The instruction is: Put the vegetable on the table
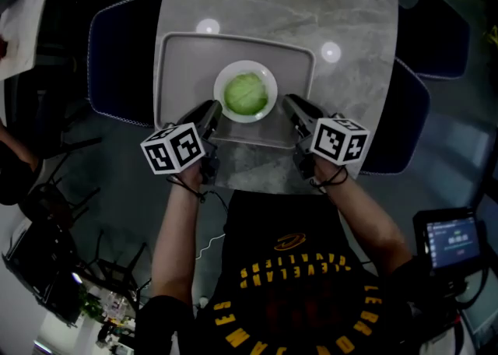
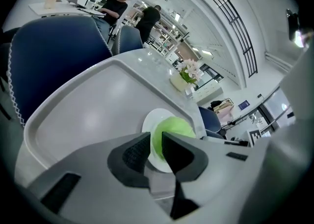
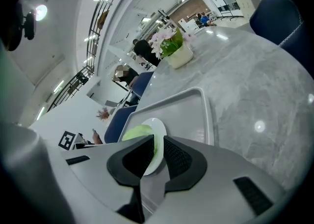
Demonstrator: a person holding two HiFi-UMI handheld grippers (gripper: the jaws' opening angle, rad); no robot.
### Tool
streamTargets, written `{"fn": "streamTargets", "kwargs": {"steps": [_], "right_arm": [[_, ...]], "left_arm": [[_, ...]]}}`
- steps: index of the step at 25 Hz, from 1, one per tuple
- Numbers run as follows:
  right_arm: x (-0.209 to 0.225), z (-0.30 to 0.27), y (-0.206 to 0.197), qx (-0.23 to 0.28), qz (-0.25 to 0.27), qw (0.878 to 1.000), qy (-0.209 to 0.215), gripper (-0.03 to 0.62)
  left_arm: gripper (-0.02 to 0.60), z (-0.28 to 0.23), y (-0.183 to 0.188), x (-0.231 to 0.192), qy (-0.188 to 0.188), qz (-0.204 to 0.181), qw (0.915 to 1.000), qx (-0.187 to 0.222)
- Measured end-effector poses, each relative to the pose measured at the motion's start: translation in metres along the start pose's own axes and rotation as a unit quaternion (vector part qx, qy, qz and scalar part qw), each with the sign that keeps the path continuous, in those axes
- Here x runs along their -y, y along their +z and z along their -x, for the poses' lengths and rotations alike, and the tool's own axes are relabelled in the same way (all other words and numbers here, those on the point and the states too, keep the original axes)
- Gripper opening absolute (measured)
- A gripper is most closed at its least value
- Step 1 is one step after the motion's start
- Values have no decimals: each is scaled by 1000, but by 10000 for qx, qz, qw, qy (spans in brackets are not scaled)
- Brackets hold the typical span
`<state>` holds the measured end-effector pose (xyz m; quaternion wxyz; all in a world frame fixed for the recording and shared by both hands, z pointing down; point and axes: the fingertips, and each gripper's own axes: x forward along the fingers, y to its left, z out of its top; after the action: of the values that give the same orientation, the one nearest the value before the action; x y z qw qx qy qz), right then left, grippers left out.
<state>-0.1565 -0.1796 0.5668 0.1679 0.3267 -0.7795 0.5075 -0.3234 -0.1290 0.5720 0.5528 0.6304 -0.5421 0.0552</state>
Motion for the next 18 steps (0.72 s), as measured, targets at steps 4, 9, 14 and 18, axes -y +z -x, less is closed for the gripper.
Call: {"fn": "streamTargets", "kwargs": {"steps": [4, 9, 14, 18], "right_arm": [[4, -8, -6, -108, -97, 9999, -60, 44], [-1, -18, -13, -296, -177, 9994, -63, 44], [-1, -27, -20, -513, -256, 9980, -274, 44], [3, -31, -23, -606, -303, 9964, -505, 45]], "left_arm": [[60, -9, -8, -10, 3, 262, 9995, -157], [60, -12, -13, -13, 37, 256, 9992, -315], [60, -12, -12, -13, 39, 239, 9990, -367], [60, -17, -12, -13, 49, 192, 9987, -462]]}}
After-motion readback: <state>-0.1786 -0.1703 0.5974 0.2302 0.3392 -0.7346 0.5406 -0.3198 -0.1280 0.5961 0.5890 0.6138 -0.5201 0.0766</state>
